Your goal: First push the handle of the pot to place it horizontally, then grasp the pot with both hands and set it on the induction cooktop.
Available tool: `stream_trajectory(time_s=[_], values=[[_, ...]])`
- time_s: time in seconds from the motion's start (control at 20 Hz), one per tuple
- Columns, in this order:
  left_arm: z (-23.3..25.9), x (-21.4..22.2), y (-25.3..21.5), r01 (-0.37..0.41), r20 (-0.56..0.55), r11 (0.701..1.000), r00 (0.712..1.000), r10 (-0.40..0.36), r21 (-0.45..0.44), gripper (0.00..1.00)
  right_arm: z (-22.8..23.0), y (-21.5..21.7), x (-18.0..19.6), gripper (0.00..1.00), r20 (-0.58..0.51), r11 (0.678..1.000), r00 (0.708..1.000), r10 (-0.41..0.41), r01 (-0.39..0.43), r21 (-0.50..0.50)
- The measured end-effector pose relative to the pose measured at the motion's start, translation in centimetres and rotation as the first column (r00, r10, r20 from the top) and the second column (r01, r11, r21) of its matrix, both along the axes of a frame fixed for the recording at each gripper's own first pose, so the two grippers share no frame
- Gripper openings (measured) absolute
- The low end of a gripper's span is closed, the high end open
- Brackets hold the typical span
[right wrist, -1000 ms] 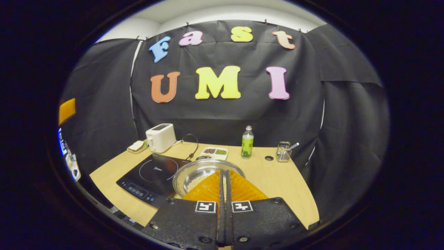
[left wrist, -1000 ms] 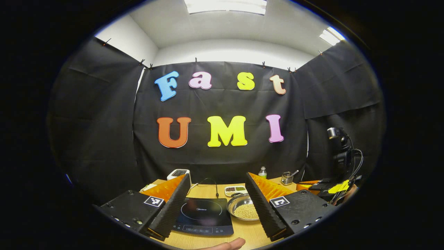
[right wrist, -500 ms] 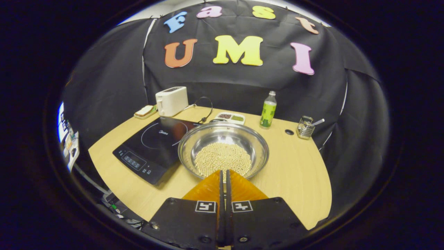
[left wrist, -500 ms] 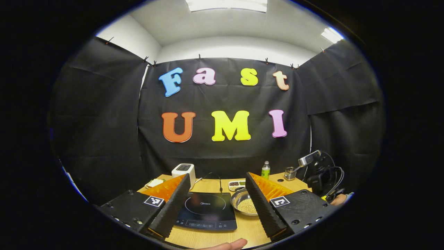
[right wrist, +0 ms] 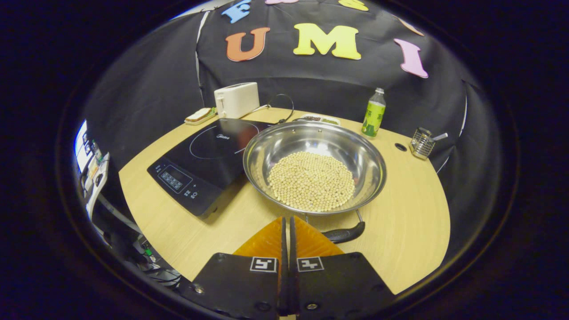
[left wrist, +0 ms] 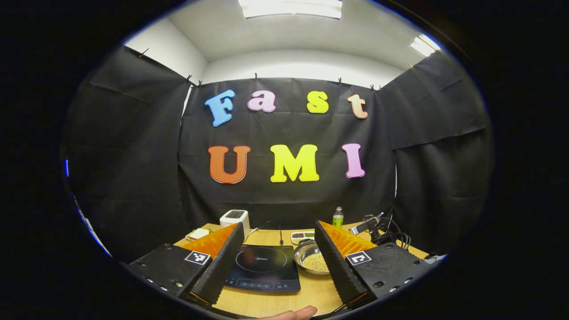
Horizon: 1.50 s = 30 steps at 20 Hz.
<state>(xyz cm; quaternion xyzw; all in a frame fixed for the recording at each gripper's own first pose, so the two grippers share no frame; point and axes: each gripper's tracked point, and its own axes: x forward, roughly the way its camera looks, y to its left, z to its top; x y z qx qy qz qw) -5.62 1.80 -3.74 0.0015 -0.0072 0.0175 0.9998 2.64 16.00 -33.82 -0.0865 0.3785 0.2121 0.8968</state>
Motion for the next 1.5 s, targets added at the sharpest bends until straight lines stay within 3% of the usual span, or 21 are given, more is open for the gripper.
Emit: stream_trajectory(time_s=[0.4, 0.65, 1.2, 1.5], values=[[0.6, 0.1, 0.5, -0.013, 0.020, 1.000, 1.000, 0.014, -0.018, 0.95, -0.3, -0.8, 0.7, 0.04, -0.003, 1.000, 1.000, -0.031, 0.031, -0.003], [0.4, 0.0, 0.8, -0.040, 0.022, 0.999, 0.999, 0.040, 0.022, 0.95, -0.2, -1.6, 1.1, 0.01, 0.011, 0.997, 0.998, -0.061, 0.062, -0.039], [-0.1, -0.6, 0.9, -0.026, 0.027, 1.000, 0.999, 0.026, 0.002, 0.95, -0.6, -6.4, 4.5, 0.04, 0.002, 0.991, 0.992, -0.128, 0.128, -0.050], [-0.4, 0.0, 1.5, -0.042, 0.024, 0.999, 0.999, 0.042, -0.018, 0.95, -0.6, -8.4, 5.7, 0.04, -0.030, 0.986, 0.985, -0.168, 0.168, -0.005]])
